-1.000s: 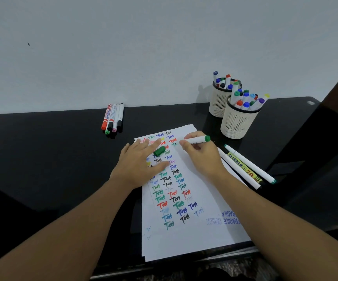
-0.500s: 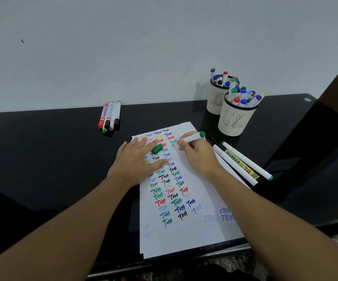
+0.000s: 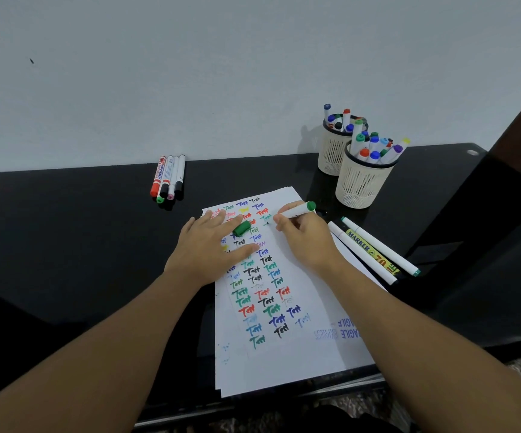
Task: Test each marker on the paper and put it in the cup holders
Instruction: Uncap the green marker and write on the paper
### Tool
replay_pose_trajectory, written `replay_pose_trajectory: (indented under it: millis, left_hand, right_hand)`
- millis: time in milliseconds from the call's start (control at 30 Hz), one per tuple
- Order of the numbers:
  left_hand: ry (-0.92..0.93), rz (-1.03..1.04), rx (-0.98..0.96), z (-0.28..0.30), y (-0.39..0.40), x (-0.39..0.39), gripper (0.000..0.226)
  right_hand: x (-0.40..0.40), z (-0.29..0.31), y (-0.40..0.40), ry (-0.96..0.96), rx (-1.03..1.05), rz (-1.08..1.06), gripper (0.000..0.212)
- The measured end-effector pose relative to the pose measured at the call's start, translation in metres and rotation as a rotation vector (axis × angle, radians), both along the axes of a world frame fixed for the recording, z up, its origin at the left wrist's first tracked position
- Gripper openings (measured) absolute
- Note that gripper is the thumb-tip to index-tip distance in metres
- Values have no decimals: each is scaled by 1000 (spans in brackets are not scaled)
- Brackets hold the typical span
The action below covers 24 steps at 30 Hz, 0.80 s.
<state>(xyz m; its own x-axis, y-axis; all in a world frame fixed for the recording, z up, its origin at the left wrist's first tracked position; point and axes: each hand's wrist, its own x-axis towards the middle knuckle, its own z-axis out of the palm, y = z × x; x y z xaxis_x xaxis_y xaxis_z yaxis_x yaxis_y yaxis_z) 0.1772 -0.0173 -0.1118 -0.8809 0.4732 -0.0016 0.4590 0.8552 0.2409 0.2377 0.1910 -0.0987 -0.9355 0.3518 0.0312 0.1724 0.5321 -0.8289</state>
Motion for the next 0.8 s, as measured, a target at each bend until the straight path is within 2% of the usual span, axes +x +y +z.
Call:
replay_pose_trajectory:
  millis: [133, 367, 800]
  left_hand:
    - [-2, -1, 9, 1, 0, 0, 88]
    - [-2, -1, 1, -1, -1, -1, 88]
    - [-8, 1, 15, 0, -2, 0, 88]
  right_hand:
    - [2, 3, -2, 1, 13, 43, 26]
    - [1, 1, 1, -52, -12, -27, 42]
    - [4, 5, -2, -31, 18, -22, 36]
